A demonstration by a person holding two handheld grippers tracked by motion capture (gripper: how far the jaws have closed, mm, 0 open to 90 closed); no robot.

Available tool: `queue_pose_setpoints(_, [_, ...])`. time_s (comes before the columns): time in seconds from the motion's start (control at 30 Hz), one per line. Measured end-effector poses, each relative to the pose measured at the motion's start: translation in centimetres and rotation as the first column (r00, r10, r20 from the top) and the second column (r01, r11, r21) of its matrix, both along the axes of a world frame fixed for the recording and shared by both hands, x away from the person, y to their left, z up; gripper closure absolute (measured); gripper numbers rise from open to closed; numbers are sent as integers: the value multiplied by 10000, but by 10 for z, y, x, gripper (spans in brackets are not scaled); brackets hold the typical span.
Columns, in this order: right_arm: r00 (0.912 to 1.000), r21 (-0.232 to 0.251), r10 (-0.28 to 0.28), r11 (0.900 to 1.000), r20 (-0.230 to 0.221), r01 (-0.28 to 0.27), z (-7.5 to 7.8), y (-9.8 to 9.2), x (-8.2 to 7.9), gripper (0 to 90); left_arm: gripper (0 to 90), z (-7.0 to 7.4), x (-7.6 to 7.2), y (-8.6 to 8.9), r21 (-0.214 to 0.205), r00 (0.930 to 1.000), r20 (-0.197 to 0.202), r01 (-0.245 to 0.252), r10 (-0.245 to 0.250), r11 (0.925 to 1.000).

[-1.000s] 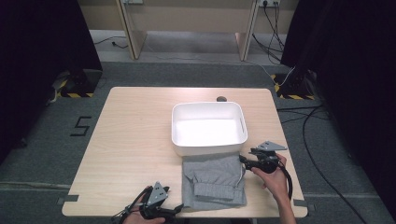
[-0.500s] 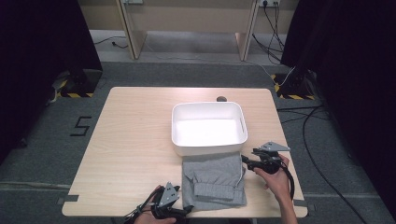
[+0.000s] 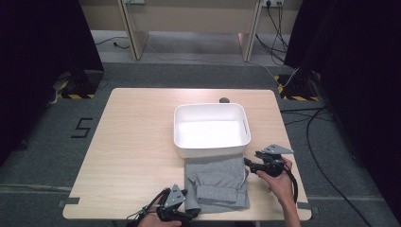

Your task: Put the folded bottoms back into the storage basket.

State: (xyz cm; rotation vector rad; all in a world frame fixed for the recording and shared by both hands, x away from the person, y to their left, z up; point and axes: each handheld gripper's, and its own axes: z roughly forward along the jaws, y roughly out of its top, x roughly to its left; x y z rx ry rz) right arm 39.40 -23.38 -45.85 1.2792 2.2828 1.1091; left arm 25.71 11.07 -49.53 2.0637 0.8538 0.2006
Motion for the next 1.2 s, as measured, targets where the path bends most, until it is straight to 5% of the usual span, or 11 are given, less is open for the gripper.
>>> queue_pose_setpoints(0.53, [9998,-80,207,9998,66,-206,1,6,0,382,726,4,1,-7,693,9961,689,496,-544,9964])
queue_pose_setpoints(1.2, [9926,-108,1202,9927,177,-1200,10,30,-9,379,730,8,-5,44,1072,9988,323,335,-372,9937])
